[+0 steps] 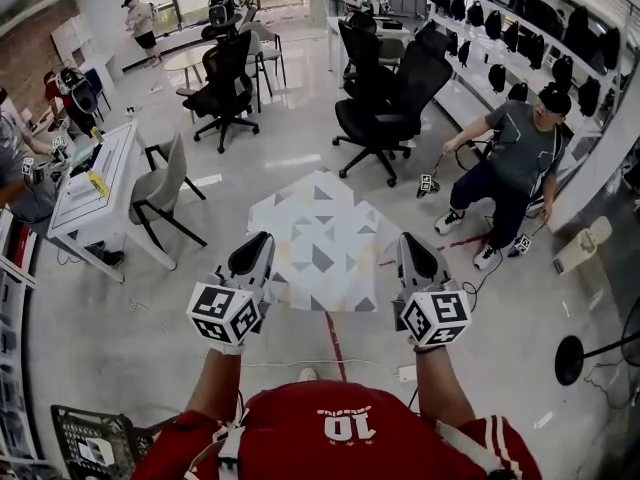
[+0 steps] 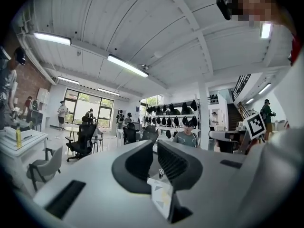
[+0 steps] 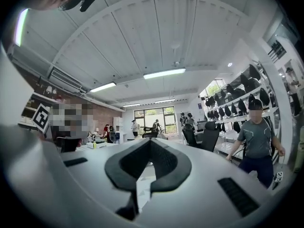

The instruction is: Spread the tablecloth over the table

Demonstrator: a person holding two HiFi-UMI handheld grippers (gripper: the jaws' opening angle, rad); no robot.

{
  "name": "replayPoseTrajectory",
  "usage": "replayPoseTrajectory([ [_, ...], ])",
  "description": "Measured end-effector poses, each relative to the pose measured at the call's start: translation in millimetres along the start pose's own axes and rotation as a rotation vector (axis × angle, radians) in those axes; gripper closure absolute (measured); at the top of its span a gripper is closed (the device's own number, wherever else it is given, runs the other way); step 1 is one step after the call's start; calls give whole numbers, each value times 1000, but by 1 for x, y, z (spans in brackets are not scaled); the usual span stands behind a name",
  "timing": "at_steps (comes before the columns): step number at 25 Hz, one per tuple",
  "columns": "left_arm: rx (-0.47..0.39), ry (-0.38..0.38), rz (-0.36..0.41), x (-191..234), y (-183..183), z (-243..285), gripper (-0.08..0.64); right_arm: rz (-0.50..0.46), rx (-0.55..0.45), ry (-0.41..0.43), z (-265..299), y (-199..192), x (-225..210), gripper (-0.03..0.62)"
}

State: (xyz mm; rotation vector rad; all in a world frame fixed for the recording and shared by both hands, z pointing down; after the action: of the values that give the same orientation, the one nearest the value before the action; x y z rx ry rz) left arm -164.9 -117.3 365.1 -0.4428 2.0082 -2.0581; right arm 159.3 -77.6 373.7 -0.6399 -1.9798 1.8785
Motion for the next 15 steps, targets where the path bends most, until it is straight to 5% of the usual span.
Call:
replayPoseTrajectory([
  [4, -18, -2, -73, 5, 0, -3, 526, -35, 3, 11, 1, -3, 10, 578],
  [15, -22, -3, -50, 6, 4, -2, 528, -17, 24, 36, 4, -5, 16, 580],
])
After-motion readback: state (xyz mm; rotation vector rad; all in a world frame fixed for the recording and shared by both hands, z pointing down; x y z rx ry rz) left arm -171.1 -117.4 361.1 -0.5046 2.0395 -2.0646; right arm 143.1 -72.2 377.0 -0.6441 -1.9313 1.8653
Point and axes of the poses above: the fingertips, and each gripper's own axes: z forward along the fingers, x to its left, y out of its top, the point moved 9 cm from there along -z, backward along the fingers, and after that the axes turned 15 degrees about y, right-handed, at the moved point
